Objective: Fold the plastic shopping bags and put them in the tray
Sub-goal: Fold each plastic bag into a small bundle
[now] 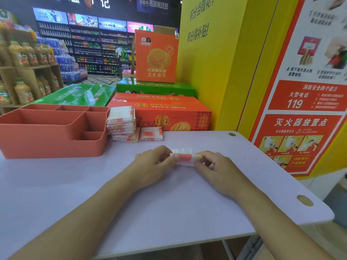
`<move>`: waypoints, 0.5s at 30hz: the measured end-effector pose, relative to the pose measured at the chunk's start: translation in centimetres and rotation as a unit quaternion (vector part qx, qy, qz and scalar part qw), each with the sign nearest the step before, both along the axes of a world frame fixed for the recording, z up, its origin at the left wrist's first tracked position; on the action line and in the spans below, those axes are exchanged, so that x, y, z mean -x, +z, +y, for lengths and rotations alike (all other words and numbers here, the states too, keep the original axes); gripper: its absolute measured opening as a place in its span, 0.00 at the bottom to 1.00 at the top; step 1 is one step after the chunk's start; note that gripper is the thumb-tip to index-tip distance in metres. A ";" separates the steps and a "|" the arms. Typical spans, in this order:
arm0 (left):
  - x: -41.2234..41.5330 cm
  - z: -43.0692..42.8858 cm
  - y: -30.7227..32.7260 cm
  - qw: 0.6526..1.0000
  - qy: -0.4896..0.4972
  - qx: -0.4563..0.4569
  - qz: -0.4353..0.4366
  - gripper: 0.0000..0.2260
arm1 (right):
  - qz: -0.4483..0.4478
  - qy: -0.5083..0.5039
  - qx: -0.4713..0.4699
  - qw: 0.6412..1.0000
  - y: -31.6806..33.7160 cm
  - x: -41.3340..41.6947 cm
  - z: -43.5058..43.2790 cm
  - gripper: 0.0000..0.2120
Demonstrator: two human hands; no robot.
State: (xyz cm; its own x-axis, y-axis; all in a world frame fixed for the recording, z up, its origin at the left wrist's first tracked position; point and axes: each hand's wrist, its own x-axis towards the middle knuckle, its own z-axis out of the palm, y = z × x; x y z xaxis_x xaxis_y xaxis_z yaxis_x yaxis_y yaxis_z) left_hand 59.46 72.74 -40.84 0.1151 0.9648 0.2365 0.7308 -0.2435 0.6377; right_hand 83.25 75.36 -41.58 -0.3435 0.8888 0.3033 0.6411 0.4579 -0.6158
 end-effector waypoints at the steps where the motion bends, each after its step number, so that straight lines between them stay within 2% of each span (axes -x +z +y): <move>1: 0.0 0.0 0.0 1.000 0.001 -0.001 -0.001 0.23 | 0.013 0.001 0.007 1.000 0.0 0.1 0.0 0.07; 5: 0.0 0.0 0.0 1.000 0.006 0.000 -0.001 0.22 | 0.052 0.000 0.031 0.998 -0.1 0.0 0.2 0.06; 10: 0.3 0.6 -0.7 0.999 0.003 -0.032 0.036 0.12 | 0.082 -0.005 0.046 0.996 -0.2 0.0 0.4 0.05; 13: 0.2 0.6 -0.8 0.999 0.000 -0.029 0.018 0.05 | 0.095 -0.005 0.056 0.994 -0.1 0.1 0.4 0.07; 15: 0.1 0.6 -0.8 1.000 0.000 -0.025 0.005 0.06 | 0.102 -0.009 0.058 0.993 0.0 0.1 0.4 0.08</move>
State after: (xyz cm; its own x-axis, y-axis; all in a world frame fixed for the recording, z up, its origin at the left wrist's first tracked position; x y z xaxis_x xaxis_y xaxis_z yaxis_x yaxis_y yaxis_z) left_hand 59.33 73.34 -41.64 0.1184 0.9518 0.2829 0.7372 -0.2752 0.6172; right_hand 83.11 75.73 -41.62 -0.2699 0.9272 0.2599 0.5050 0.3661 -0.7816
